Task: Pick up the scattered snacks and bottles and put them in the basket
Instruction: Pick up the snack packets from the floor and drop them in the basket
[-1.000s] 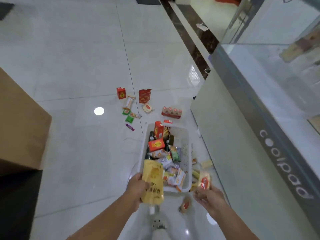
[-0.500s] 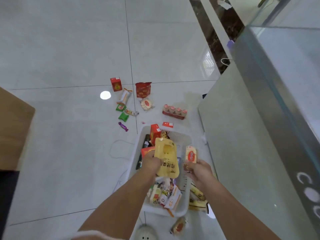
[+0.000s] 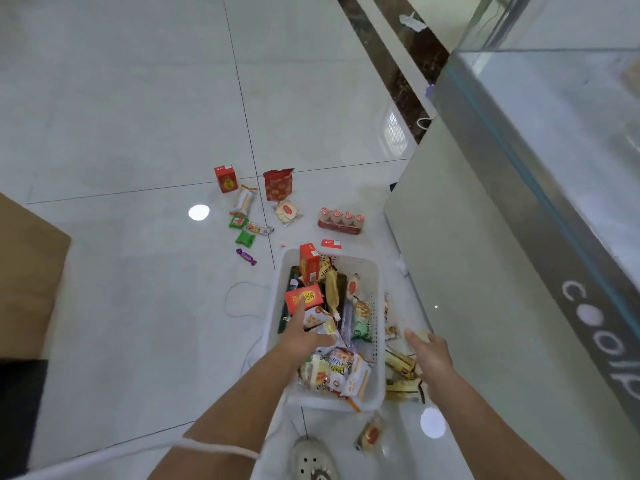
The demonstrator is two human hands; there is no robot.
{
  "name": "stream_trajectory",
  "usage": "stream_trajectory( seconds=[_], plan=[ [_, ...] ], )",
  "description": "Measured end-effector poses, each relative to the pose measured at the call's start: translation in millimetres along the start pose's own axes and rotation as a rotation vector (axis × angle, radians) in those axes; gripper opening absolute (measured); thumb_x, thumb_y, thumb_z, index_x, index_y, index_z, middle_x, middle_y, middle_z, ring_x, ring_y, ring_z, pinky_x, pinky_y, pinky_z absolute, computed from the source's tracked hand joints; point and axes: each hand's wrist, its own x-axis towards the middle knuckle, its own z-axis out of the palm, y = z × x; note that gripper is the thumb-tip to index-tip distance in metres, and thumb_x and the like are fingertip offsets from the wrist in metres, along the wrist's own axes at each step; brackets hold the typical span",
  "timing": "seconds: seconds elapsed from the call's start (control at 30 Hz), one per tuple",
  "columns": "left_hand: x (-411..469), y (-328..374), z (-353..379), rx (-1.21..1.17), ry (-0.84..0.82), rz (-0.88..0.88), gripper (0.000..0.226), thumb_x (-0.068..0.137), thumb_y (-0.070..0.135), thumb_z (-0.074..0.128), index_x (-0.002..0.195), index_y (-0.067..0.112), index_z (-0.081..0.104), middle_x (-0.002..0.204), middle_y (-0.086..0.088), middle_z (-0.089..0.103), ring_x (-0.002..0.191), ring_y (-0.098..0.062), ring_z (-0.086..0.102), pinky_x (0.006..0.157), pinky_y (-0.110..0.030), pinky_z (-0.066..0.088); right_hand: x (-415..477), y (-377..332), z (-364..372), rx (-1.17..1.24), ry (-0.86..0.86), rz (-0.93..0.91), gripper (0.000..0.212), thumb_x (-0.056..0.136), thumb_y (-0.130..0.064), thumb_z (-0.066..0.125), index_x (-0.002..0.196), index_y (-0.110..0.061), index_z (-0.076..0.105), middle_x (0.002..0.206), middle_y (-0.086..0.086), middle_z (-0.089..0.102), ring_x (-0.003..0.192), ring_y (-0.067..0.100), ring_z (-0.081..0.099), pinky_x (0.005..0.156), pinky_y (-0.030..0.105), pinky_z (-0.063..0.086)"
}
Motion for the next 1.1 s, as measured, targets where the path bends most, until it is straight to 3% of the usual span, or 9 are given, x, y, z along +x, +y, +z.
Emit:
stream_trajectory(
  seconds=[0.1, 0.27, 0.47, 0.63, 0.8, 0.93, 1.1],
  plan=[
    [-47.1, -22.6, -8.0, 0.020, -0.072, 0.054, 0.106, 0.076, 0.005, 0.076, 0.151, 0.038, 0.009, 0.156, 0.001, 0.023, 0.140, -0.025, 0.029, 0.111, -0.045, 0.032, -46.8, 40.5, -19.0, 0.023, 0.036, -0.026, 0.071, 0.088, -0.033, 0.062, 0.146, -0.010, 0.027, 0.148, 0.015, 0.036, 0.131, 0.035, 0.039, 0.105, 0.046, 0.037],
    [-130.5, -77.7, -17.8, 0.075, -0.137, 0.100, 0.107, 0.071, 0.009, 0.080, 0.149, 0.039, 0.013, 0.150, 0.005, 0.036, 0.131, -0.021, 0.043, 0.107, -0.040, 0.037, -127.8, 123.7, -44.0, 0.030, 0.022, -0.031, 0.071, 0.089, -0.036, 0.060, 0.147, -0.016, 0.024, 0.152, 0.013, 0.028, 0.135, 0.034, 0.034, 0.106, 0.045, 0.034],
    [-197.5, -162.1, -13.7, 0.111, -0.164, 0.042, 0.103, 0.078, 0.011, 0.075, 0.151, 0.036, 0.008, 0.159, 0.007, 0.014, 0.144, -0.017, 0.019, 0.112, -0.035, 0.023, -190.1, 227.3, -71.5, 0.003, -0.029, -0.015, 0.072, 0.090, -0.037, 0.058, 0.149, -0.021, 0.020, 0.156, 0.008, 0.022, 0.139, 0.031, 0.029, 0.108, 0.048, 0.029],
    [-220.4, -242.9, -0.5, 0.145, -0.223, -0.005, 0.100, 0.079, 0.008, 0.073, 0.151, 0.033, 0.009, 0.159, 0.008, 0.013, 0.146, -0.015, 0.015, 0.115, -0.039, 0.020, -206.8, 318.8, -90.1, 0.009, -0.042, -0.023, 0.070, 0.090, -0.036, 0.059, 0.149, -0.026, 0.022, 0.156, 0.006, 0.022, 0.139, 0.032, 0.029, 0.109, 0.050, 0.028],
    [-187.8, -366.2, 17.0, 0.212, -0.324, -0.032, 0.099, 0.078, 0.010, 0.075, 0.150, 0.036, 0.012, 0.159, 0.010, 0.010, 0.146, -0.017, 0.013, 0.113, -0.042, 0.023, -178.0, 441.4, -66.6, -0.006, -0.055, -0.050, 0.073, 0.085, -0.041, 0.064, 0.146, -0.034, 0.026, 0.155, 0.004, 0.022, 0.138, 0.031, 0.031, 0.107, 0.053, 0.030],
    [-133.2, -492.4, 39.0, 0.556, -0.393, 0.008, 0.107, 0.076, 0.017, 0.078, 0.152, 0.033, 0.003, 0.160, 0.003, -0.001, 0.147, -0.018, 0.005, 0.117, -0.035, 0.015, -122.3, 563.5, -22.9, -0.089, -0.100, -0.034, 0.086, 0.074, -0.058, 0.067, 0.145, -0.043, 0.022, 0.157, 0.000, 0.014, 0.140, 0.031, 0.026, 0.110, 0.055, 0.030],
    [-59.2, -604.8, 53.7, 1.334, -0.423, 0.259, 0.117, 0.072, 0.036, 0.080, 0.150, 0.035, -0.008, 0.159, -0.005, -0.018, 0.146, -0.026, -0.015, 0.118, -0.039, 0.000, -47.6, 661.3, 31.6, -0.269, -0.135, -0.053, 0.090, 0.074, -0.063, 0.064, 0.147, -0.041, 0.016, 0.157, 0.005, 0.010, 0.143, 0.031, 0.019, 0.115, 0.049, 0.025]
  ],
)
